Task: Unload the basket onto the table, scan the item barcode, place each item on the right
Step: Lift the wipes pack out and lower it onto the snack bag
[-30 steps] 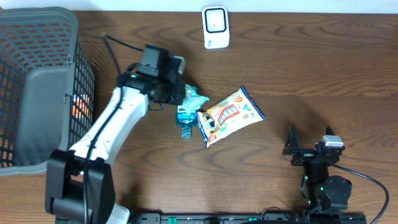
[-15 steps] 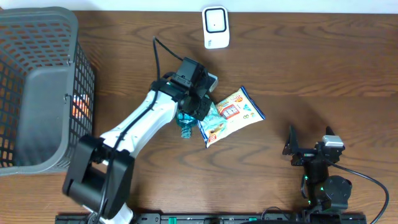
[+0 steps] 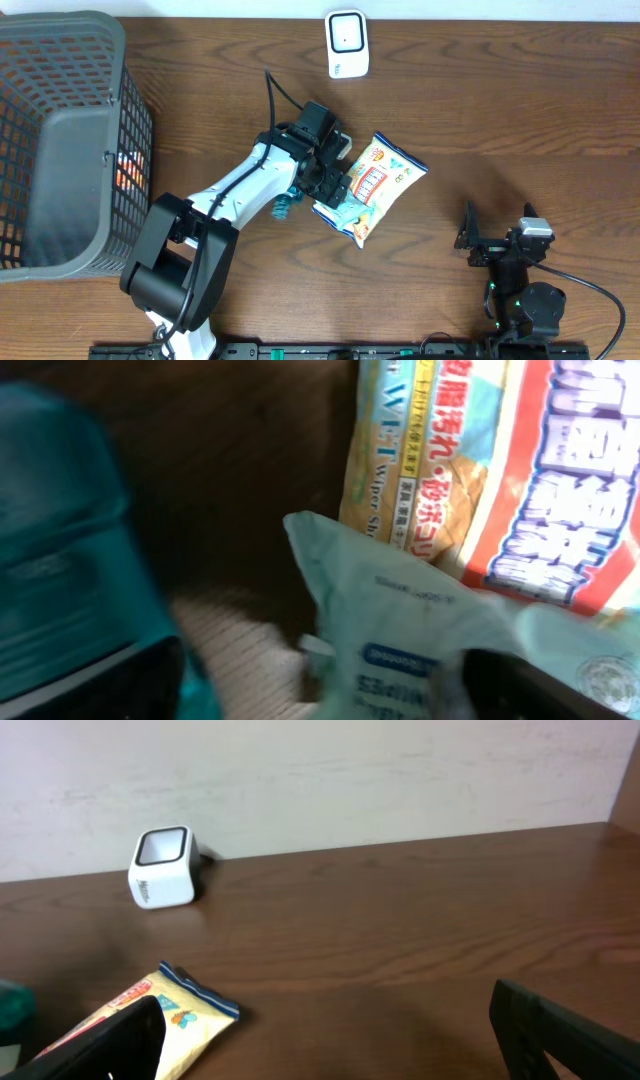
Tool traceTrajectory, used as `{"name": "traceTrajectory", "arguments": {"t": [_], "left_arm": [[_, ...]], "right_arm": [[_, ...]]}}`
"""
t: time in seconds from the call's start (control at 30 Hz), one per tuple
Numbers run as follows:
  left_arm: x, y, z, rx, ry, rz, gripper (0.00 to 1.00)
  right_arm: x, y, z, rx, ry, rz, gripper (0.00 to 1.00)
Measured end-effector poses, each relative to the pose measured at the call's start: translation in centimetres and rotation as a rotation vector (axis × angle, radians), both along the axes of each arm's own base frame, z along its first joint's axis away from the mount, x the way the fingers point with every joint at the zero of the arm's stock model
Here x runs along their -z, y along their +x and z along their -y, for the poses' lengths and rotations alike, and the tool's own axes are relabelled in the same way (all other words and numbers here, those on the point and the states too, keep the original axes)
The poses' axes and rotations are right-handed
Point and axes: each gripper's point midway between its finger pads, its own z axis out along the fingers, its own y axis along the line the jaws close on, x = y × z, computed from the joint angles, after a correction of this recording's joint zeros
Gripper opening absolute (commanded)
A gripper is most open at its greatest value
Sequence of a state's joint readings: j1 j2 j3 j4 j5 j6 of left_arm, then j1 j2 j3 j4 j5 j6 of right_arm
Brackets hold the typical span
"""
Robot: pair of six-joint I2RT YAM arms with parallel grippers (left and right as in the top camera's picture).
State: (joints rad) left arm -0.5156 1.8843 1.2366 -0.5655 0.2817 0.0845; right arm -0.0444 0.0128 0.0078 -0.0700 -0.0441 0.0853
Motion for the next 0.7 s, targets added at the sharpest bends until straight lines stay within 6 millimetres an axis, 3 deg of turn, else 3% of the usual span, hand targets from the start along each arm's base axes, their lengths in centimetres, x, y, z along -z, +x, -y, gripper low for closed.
{"name": "traceTrajectory", "arguments": {"t": [0.4, 0.53, 0.7], "left_arm": [[-0.5, 0.8, 0.5, 0.003, -0.023, 0.041, 0.96], [-2.5, 1.4, 0.8, 0.002, -0.053, 0.095, 0.97], [-6.8, 2.3, 1.1, -0.002, -0.107, 0.212, 0.98]], "right_arm": [[0.0, 0.0, 0.0, 0.000, 0.000, 0.000, 0.99], [0.0, 0.0, 0.0, 0.000, 0.000, 0.000, 0.99], [0.0, 0.0, 0.0, 0.000, 0.000, 0.000, 0.99]]}}
